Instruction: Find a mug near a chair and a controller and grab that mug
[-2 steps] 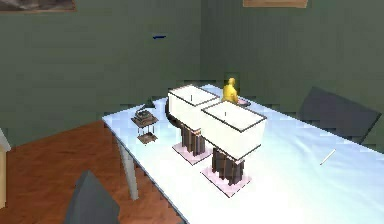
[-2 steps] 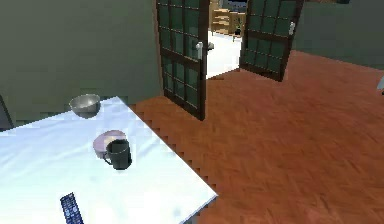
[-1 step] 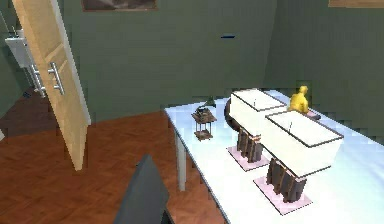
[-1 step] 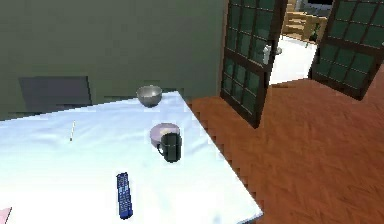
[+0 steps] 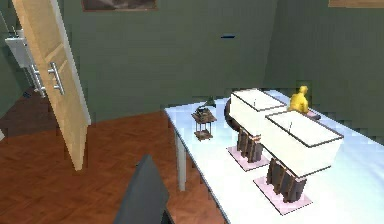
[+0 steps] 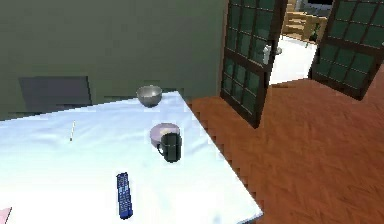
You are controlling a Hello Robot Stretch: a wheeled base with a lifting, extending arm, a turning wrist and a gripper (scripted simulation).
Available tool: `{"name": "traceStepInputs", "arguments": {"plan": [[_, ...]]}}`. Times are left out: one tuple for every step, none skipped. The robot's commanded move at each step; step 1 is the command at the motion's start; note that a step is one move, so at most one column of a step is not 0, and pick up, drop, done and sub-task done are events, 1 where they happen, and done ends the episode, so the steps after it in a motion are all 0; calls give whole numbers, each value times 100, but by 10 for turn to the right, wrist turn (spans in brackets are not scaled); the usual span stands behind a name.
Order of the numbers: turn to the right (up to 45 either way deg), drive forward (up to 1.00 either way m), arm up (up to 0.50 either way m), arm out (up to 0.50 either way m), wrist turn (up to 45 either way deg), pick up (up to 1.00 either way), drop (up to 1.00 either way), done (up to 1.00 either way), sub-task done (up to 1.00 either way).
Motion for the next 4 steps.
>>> {"name": "traceStepInputs", "arguments": {"plan": [[0,0,36,0,0,0,0,0,0],[0,0,0,32,0,0,0,0,0],[0,0,0,0,450,0,0,0,0],[0,0,0,0,450,0,0,0,0]]}}
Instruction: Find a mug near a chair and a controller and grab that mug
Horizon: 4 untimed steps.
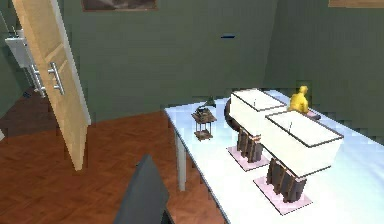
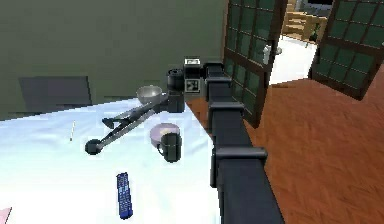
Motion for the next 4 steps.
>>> {"name": "traceStepInputs", "arguments": {"plan": [[0,0,0,0,450,0,0,0,0],[0,0,0,0,270,0,0,0,0],[0,0,-30,0,0,0,0,0,0],[0,0,0,0,0,100,0,0,0]]}}
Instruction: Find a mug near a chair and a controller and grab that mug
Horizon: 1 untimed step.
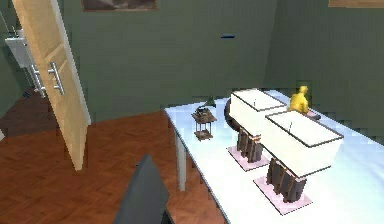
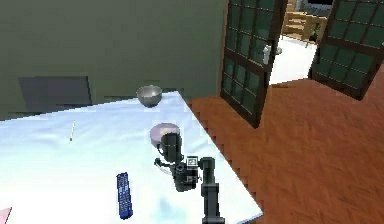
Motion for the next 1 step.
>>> {"name": "traceStepInputs", "arguments": {"plan": [[0,0,10,0,0,0,0,0,0]]}}
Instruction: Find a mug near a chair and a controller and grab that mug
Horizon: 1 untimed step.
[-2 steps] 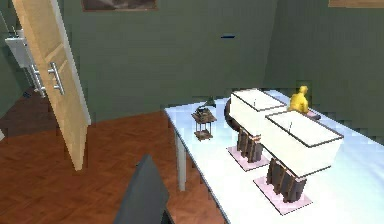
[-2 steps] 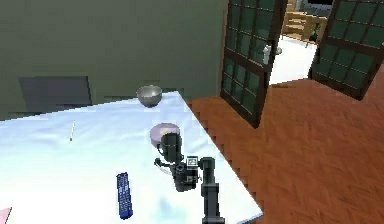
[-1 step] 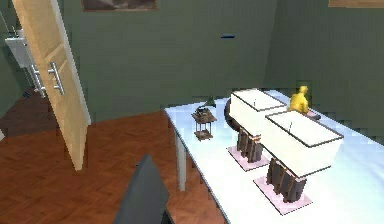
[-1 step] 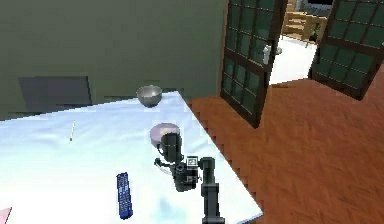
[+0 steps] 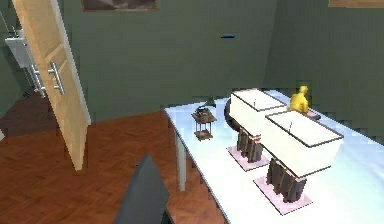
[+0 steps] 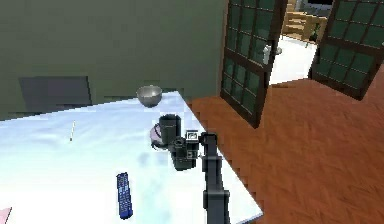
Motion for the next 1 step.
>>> {"name": "traceStepInputs", "arguments": {"plan": [[0,0,0,0,0,0,0,100,0]]}}
